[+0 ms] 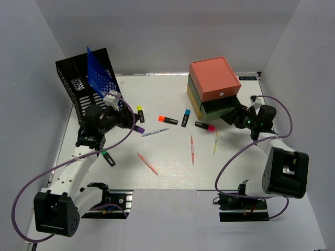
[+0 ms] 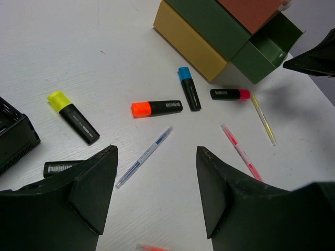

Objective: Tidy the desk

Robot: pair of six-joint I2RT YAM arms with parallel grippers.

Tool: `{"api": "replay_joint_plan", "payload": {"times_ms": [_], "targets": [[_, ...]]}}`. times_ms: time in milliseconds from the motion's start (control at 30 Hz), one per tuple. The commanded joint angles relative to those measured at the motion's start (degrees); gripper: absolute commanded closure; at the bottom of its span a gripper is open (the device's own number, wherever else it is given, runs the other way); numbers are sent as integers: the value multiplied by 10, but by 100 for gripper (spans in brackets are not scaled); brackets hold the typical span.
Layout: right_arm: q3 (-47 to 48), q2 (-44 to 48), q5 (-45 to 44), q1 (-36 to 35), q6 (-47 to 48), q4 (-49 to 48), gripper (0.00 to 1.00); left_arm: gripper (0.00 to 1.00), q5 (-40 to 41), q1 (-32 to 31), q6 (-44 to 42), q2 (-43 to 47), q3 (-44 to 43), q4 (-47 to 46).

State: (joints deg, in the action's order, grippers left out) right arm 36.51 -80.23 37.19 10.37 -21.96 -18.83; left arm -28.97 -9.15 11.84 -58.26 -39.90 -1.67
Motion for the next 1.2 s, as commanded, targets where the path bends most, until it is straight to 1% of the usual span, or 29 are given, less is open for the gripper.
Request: {"api": "replay_joint_plan", "payload": {"times_ms": [0,233,333,367,433,467,533,567,600,667,700,733,800,833,900,967,1000,1067,1167], "targets": [[5,44,24,3,56,36,33,29,-3,-3,-4,18,0,-2],[-5,125,41,2,153,121,36,29,-4,-3,-1,19,0,-3],[-8,153,66,-2,200,152,38,29,-5,-3,0,17,1,-3],[-8,155,88,-1,212,168,39,29,-5,-3,-1,17,1,-4],[0,164,112,-3,266,187,40,29,-4,-3,-1,16,1,-3],[10,165,141,-4,302,232,40,29,-3,-3,-1,16,1,-3],[24,162,167,-11,344,273,43,29,-1,-3,-1,15,0,-1],[44,161,171,-19,371,327,45,29,1,-3,-4,14,0,0],[51,163,170,-34,422,351,46,29,6,-3,-5,14,-2,4],[58,181,143,-63,461,379,47,27,8,-3,-7,13,1,3],[54,189,134,-63,471,381,47,26,9,-3,-6,11,2,2],[50,198,111,-86,477,379,47,25,8,-3,-4,9,3,2],[36,223,90,-99,486,373,47,22,-1,-3,-1,-5,6,-1],[32,228,71,-127,495,372,47,20,-6,-3,2,-12,6,-1],[23,237,56,-145,503,374,46,19,-13,-3,14,-31,4,-2],[19,235,35,-162,510,374,44,18,-25,4,29,-44,-5,13],[18,234,28,-176,511,378,42,18,-34,10,35,-55,-14,39],[19,227,8,-195,511,381,41,18,-12,10,40,-55,-19,85],[22,229,-13,-218,501,383,40,18,24,10,70,-34,3,117]]}}
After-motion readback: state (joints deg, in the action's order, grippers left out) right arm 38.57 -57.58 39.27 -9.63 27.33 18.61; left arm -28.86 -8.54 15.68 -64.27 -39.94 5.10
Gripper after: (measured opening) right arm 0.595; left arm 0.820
